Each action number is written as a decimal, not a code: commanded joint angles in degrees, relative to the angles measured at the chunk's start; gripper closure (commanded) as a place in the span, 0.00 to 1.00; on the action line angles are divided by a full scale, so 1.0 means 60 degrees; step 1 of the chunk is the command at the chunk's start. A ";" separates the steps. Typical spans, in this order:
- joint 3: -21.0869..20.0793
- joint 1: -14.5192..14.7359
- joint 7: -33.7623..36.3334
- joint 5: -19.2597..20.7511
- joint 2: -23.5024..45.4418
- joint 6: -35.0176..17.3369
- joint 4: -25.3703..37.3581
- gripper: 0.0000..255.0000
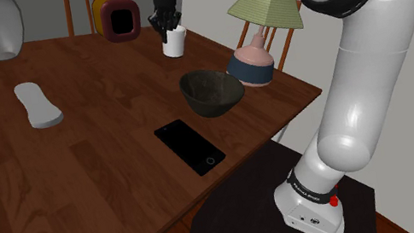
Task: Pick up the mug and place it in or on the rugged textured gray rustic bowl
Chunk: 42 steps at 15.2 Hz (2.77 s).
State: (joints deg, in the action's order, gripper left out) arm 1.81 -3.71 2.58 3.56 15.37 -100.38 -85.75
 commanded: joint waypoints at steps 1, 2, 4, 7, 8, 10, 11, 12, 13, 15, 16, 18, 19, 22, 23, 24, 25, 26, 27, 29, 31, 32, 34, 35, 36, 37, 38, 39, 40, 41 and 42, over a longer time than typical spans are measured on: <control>0.0001 -0.0001 -0.0018 -0.0003 -0.0011 0.0260 0.0249 1.00; 0.0001 -0.0001 -0.0026 -0.0004 -0.0002 0.0392 0.0391 1.00; 0.0001 0.0000 -0.0043 -0.0007 0.0026 0.0660 0.0686 1.00; 0.0002 0.0000 -0.0068 -0.0012 0.0088 0.1073 0.1162 1.00; 0.0002 0.0000 -0.0076 -0.0013 0.0115 0.1213 0.1330 1.00; 0.0003 0.0000 -0.0094 -0.0016 0.0179 0.1501 0.1682 1.00; 0.0003 0.0000 -0.0103 -0.0017 0.0217 0.1647 0.1866 1.00; 0.0004 0.0000 -0.0112 -0.0019 0.0258 0.1796 0.2057 1.00; 0.0004 0.0000 -0.0122 -0.0020 0.0304 0.1947 0.2254 1.00; 0.0006 -0.0001 -0.0142 -0.0023 0.0408 0.2258 0.2670 1.00; 0.0006 -0.0002 -0.0152 -0.0025 0.0468 0.2418 0.2889 1.00; 0.0009 -0.0003 -0.0173 -0.0028 0.0604 0.2750 0.3358 1.00; 0.0010 -0.0004 -0.0184 -0.0029 0.0681 0.2922 0.3608 1.00; 0.0013 -0.0007 -0.0213 -0.0033 0.0905 0.3370 0.4280 1.00; -0.0014 0.0065 -0.0110 -0.0011 0.0356 0.3133 0.3489 1.00; -0.0044 0.0134 -0.0007 0.0008 -0.0143 0.2943 0.2792 1.00; -0.0078 0.0200 0.0097 0.0025 -0.0608 0.2788 0.2166 1.00; -0.0116 0.0262 0.0202 0.0039 -0.1046 0.2660 0.1594 1.00; -0.0156 0.0323 0.0308 0.0049 -0.1464 0.2556 0.1065 1.00; -0.0248 0.0437 0.0523 0.0060 -0.2249 0.2405 0.0115 1.00; -0.0353 0.0544 0.0741 0.0055 -0.2986 0.2317 -0.0725 1.00; -0.0408 0.0596 0.0851 0.0046 -0.3340 0.2293 -0.1110 1.00; -0.0529 0.0698 0.1074 0.0016 -0.4024 0.2281 -0.1821 1.00; -0.0595 0.0746 0.1186 -0.0007 -0.4356 0.2291 -0.2149 1.00; -0.0662 0.0796 0.1299 -0.0034 -0.4681 0.2312 -0.2461 1.00; -0.0731 0.0845 0.1413 -0.0065 -0.5001 0.2342 -0.2757 1.00; -0.0802 0.0896 0.1527 -0.0102 -0.5315 0.2381 -0.3038 1.00; -0.0876 0.0946 0.1643 -0.0143 -0.5623 0.2430 -0.3305 1.00; -0.0953 0.0997 0.1759 -0.0190 -0.5927 0.2486 -0.3558 1.00; -0.1032 0.1048 0.1877 -0.0242 -0.6226 0.2551 -0.3797 1.00; -0.1113 0.1101 0.1996 -0.0298 -0.6520 0.2623 -0.4023 1.00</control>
State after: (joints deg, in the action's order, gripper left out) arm -4.38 2.59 13.80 2.07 -22.17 -85.28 -108.91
